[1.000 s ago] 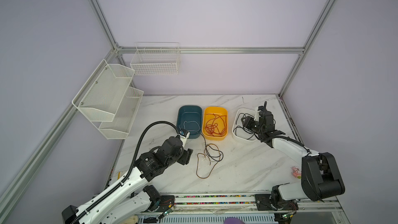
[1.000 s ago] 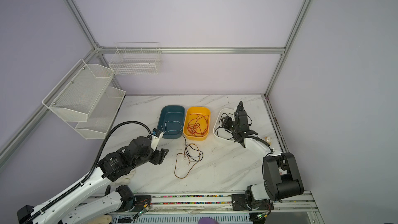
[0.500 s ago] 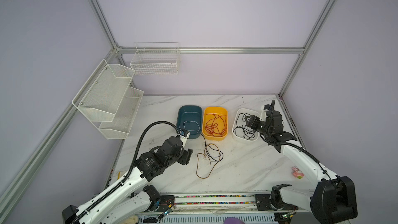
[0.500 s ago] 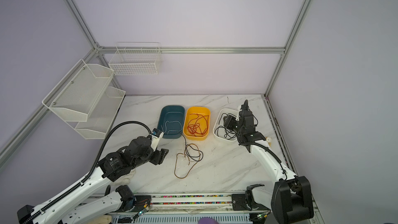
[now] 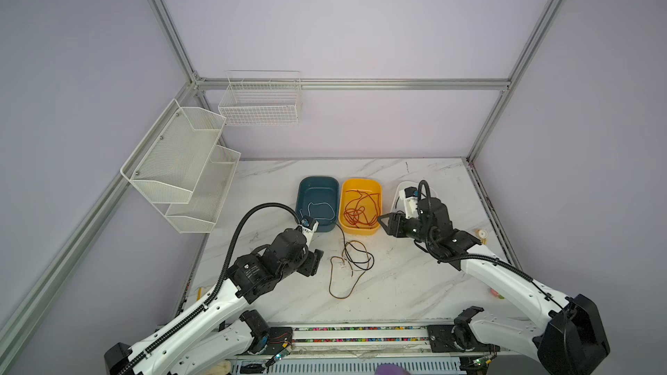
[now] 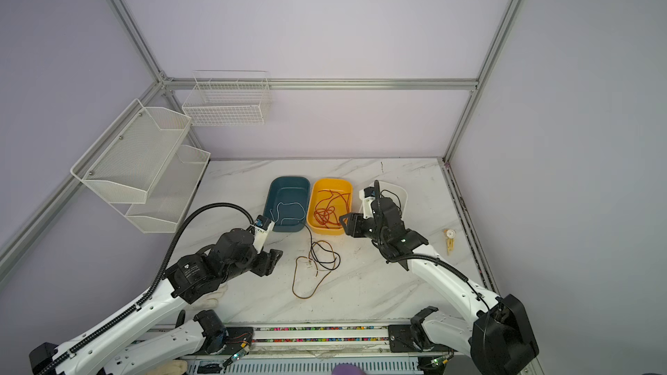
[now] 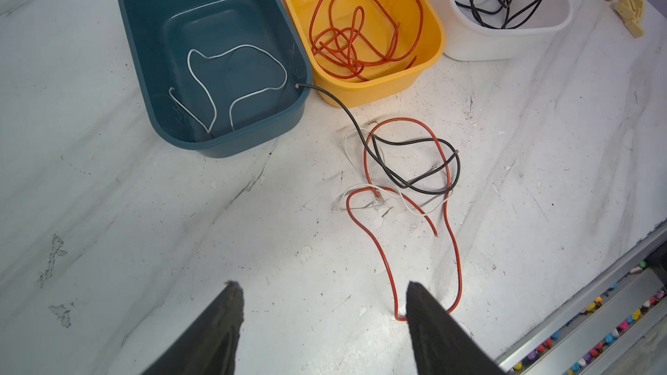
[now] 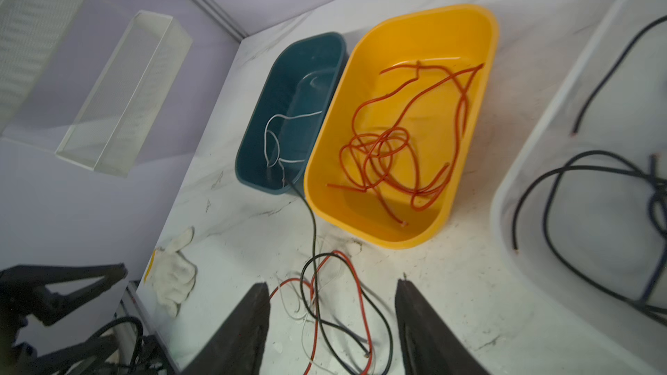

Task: Untangle the cables
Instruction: 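Move the right gripper back toward the remaining wire tangle, then grasp the short black wire in the tangle with the right gripper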

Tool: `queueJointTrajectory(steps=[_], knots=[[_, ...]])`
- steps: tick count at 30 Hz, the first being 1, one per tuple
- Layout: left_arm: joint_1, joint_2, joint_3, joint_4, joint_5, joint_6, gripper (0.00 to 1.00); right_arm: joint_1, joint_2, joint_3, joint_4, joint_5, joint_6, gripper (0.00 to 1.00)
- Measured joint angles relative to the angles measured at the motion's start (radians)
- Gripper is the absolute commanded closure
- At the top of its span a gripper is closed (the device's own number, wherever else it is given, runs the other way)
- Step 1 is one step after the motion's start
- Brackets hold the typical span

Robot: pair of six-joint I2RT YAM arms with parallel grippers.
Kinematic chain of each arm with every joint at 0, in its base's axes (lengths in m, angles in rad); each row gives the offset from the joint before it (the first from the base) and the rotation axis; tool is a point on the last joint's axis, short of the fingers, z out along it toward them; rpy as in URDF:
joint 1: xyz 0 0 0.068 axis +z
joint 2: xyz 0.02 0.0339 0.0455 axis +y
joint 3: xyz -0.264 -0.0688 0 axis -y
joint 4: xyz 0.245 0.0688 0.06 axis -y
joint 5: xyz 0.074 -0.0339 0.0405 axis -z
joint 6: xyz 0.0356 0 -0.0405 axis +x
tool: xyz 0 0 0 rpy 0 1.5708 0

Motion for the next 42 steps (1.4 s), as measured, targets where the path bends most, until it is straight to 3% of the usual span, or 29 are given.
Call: queueJointTrajectory(steps=[13, 28, 42], knots=[[0.000, 0.000, 0.000, 0.000, 0.000, 0.000, 0.29, 0.346, 0.257, -0.006, 0.109, 0.095, 0.069, 0.48], [0.000, 0.000, 0.000, 0.000, 0.000, 0.000, 0.29, 0.352, 0.476, 0.066, 0.208, 0.170, 0.111, 0.65], [0.000, 0.000, 0.000, 0.000, 0.000, 0.000, 0.29, 0.352, 0.554, 0.116, 0.201, 0.221, 0.109, 0.66]])
